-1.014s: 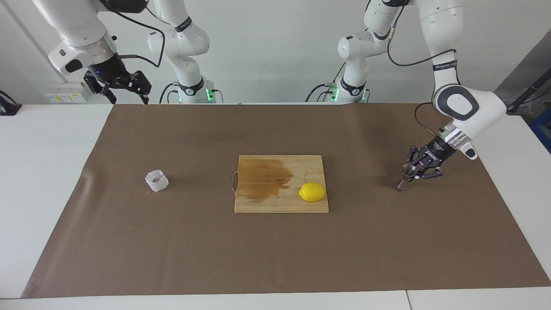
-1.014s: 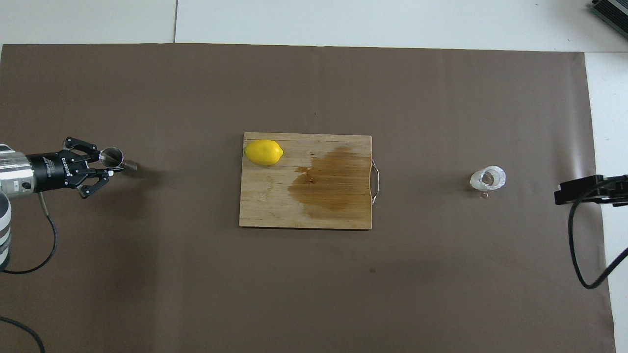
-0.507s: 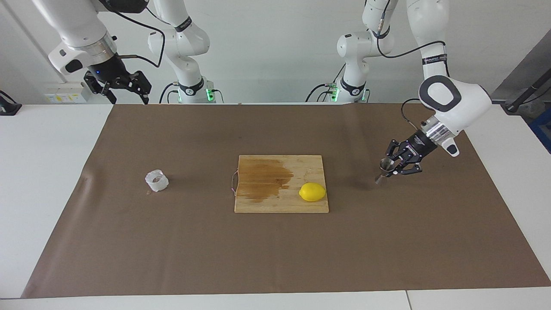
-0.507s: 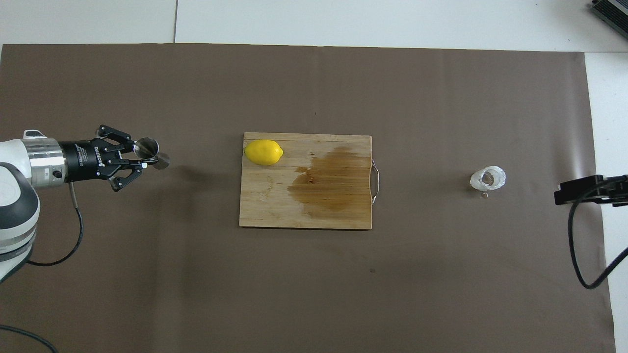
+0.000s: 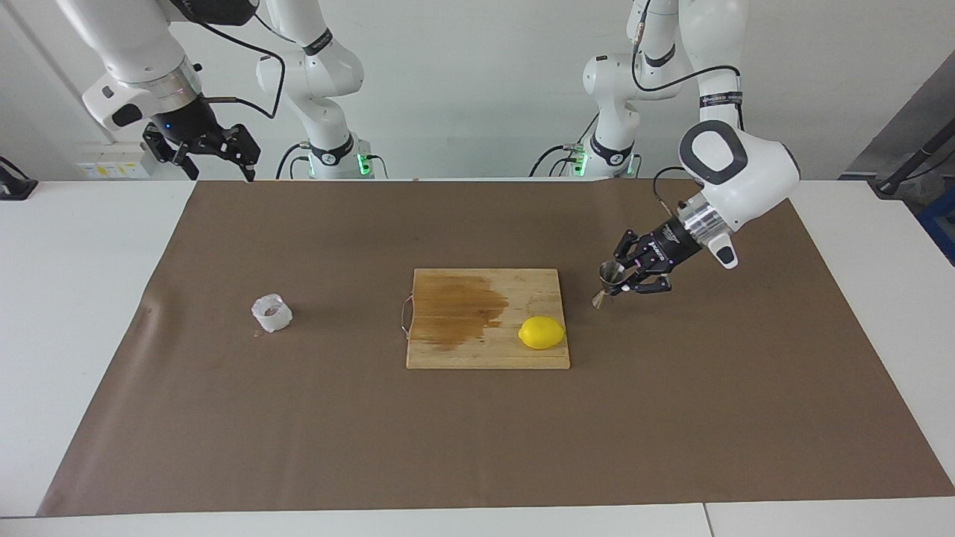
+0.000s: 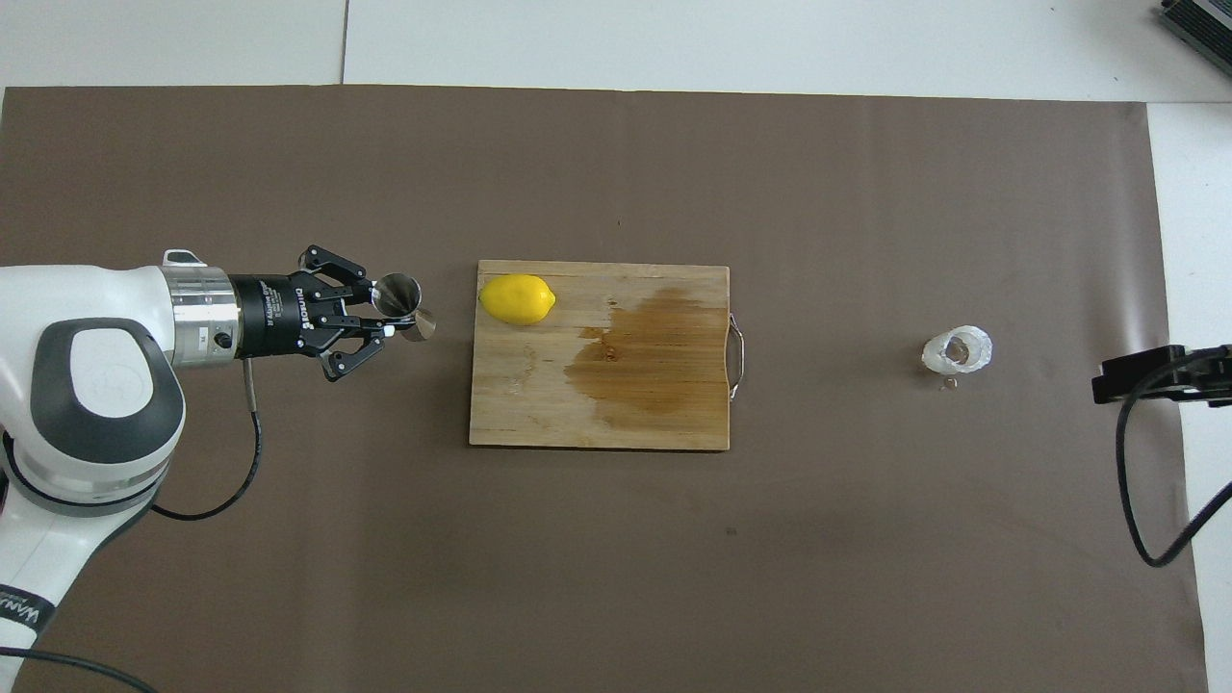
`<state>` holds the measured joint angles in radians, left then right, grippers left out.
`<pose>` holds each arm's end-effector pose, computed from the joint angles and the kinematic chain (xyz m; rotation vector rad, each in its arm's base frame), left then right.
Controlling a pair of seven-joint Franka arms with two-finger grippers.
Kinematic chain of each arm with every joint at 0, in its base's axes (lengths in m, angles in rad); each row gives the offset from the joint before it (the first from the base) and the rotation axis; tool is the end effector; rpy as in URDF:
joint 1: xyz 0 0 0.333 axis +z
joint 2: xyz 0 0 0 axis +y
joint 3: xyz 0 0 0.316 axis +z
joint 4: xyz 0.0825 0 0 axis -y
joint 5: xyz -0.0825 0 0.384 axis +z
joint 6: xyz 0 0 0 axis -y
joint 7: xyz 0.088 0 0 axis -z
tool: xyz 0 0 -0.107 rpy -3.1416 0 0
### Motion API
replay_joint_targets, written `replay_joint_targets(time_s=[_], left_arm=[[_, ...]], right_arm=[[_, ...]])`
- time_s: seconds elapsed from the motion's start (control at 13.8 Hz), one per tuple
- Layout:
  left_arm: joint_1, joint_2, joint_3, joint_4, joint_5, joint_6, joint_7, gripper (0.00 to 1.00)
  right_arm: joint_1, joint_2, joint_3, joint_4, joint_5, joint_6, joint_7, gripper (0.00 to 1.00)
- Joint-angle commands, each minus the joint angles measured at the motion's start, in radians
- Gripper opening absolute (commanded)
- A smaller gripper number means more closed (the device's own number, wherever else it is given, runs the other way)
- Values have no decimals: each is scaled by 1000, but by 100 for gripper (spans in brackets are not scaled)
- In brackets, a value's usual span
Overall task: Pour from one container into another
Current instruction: 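Carry the metal cup with the left gripper onto the cutting board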
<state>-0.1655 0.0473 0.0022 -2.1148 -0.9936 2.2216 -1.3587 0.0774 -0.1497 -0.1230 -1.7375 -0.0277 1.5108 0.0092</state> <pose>0.5526 -0.1181 0.4096 1.5149 1.9225 -0.6596 0.4988 -0.0304 0.6197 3.1300 -0.0834 -0.1226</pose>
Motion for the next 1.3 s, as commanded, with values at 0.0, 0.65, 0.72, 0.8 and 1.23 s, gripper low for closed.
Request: replay_joint_targets(time_s=[0.0, 0.65, 0.72, 0.8, 1.23], left_arm=[[-92, -37, 16, -13, -33, 64, -95, 3], [-371, -29, 15, -28, -147, 409, -273, 3], [-397, -29, 15, -36, -175, 446, -272, 3], [-422, -27, 15, -46, -203, 492, -273, 3], [-525, -21, 15, -96, -312, 656, -277, 0]], right_arm=[[-2, -25, 2, -42, -44, 16, -21, 100], [-140, -10, -4, -151, 52, 244, -550, 100], [-157, 8, -4, -152, 75, 258, -639, 100], [-180, 28, -4, -152, 124, 273, -744, 100], [-318, 179, -6, -149, 457, 324, -1285, 100]])
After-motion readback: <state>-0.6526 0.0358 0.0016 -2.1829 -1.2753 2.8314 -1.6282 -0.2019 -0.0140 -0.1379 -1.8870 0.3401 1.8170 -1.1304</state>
